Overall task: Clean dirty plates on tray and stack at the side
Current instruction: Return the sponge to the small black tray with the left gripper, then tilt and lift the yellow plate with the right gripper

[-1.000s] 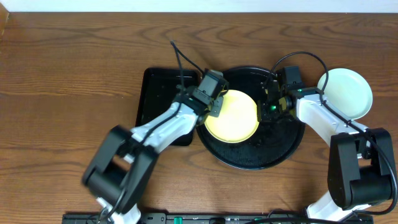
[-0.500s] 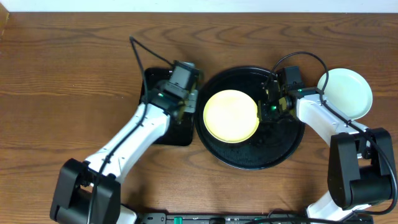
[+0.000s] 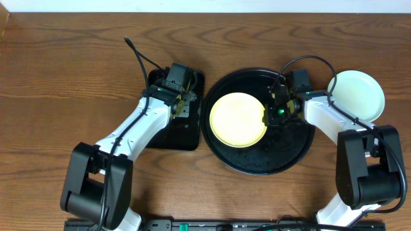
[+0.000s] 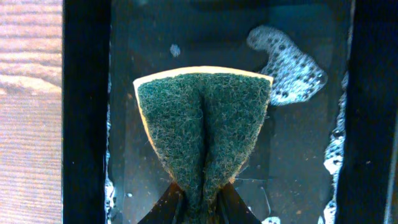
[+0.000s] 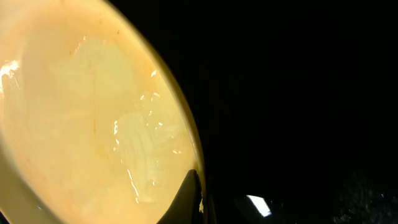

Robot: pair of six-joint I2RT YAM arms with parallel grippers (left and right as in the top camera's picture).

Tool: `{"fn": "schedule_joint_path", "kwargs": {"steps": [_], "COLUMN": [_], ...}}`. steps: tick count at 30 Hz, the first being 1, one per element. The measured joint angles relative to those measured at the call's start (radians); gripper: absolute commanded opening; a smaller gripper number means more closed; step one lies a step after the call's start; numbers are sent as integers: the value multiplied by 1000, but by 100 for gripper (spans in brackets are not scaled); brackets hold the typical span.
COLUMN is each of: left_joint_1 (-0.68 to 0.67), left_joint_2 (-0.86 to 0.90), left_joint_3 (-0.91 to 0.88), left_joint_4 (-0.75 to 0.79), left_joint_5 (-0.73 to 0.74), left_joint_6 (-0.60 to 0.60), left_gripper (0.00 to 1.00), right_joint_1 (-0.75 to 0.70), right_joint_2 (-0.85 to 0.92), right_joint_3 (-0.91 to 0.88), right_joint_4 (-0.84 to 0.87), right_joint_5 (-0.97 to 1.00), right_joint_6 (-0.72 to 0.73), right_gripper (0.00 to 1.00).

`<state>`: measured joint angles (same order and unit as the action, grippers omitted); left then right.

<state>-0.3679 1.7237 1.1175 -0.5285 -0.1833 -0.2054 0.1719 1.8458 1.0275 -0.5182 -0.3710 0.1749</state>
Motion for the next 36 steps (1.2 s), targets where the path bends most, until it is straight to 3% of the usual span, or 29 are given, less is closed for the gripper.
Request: {"fn": "schedule_joint_path", "kwargs": {"steps": [24,29,36], "left_joint_1": [0,0,0], "left_joint_2": [3,3,3], "left_joint_3": [0,0,0], "left_joint_4": [-3,-3,-3], "left_joint_5": [0,0,0], "left_joint_6": [0,0,0], "left_gripper": [15,15,15], "right_joint_1": [-18,-32,-35], "right_joint_2": [14,-25,-247], "right_joint_3": [-2,-2,-3], "right_joint_4": [221,223,185], "right_joint_5": [-237,-129,92], "right_joint_6": [-32,-53,-141], "right_gripper": [1,1,1]}}
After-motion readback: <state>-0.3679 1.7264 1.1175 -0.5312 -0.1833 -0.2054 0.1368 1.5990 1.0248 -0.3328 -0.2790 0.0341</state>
